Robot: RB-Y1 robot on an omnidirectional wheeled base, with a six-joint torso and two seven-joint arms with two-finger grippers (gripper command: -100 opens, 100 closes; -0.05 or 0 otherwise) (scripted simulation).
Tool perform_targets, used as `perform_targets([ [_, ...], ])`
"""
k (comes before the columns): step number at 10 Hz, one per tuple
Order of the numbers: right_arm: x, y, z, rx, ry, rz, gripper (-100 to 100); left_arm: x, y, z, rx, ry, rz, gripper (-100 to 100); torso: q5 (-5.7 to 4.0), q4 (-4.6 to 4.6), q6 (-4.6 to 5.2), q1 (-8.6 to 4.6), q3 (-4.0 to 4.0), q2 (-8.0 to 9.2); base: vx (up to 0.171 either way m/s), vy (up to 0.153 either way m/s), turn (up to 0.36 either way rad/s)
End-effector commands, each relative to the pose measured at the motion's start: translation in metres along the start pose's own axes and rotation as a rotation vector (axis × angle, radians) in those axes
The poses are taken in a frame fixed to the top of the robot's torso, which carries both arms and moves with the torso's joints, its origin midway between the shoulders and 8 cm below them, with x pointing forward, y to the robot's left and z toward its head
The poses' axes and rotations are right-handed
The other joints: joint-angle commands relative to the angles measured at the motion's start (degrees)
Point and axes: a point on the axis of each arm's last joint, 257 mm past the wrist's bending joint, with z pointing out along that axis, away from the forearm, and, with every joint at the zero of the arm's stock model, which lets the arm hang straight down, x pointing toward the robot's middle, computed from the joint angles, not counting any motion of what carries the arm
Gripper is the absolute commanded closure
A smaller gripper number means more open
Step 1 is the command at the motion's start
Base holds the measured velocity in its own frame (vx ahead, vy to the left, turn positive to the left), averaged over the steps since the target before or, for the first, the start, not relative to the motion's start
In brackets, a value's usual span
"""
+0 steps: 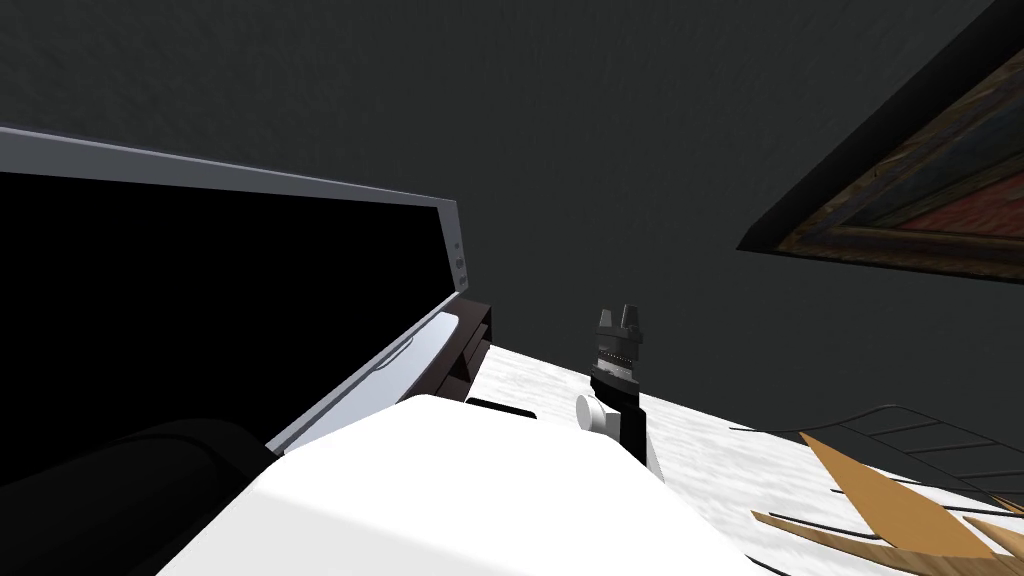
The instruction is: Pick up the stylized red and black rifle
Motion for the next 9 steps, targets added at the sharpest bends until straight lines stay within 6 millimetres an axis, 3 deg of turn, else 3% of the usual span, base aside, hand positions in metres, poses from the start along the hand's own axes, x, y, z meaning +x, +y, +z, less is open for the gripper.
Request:
perform_targets([
  [1,0.0,0.0,0.0,0.0,0.0,0.0,0,0.0,0.0,0.0,0.0,0.0,0.0,0,0.0,0.0,0.0,0.0,0.0,0.0,0.0,0.0,0.0],
  [2,0.0,0.0,0.0,0.0,0.0,0.0,0,0.007,0.0,0.007,0.005,0.0,-0.004,-100,0.01,0.0,0.0,0.0,0.0,0.0,-0.009,-0.004,0.005],
  [7,0.0,0.0,0.0,0.0,0.0,0.0,0,0.021,-0.002,0.02,0.014,0.001,-0.013,-100,0.01,0.02,-0.01,-0.01,0.04,0.07,-0.014,-0.005,0.006],
  [8,0.0,0.0,0.0,0.0,0.0,0.0,0,0.022,-0.002,0.02,0.014,0.001,-0.013,100,0.0,0.01,0.0,-0.01,0.03,0.04,0.0,0.0,0.0],
  [9,0.0,0.0,0.0,0.0,0.0,0.0,0,0.022,-0.002,0.02,0.014,0.001,-0.013,100,0.0,0.0,0.0,0.0,0.01,0.02,0.003,-0.001,-0.026],
])
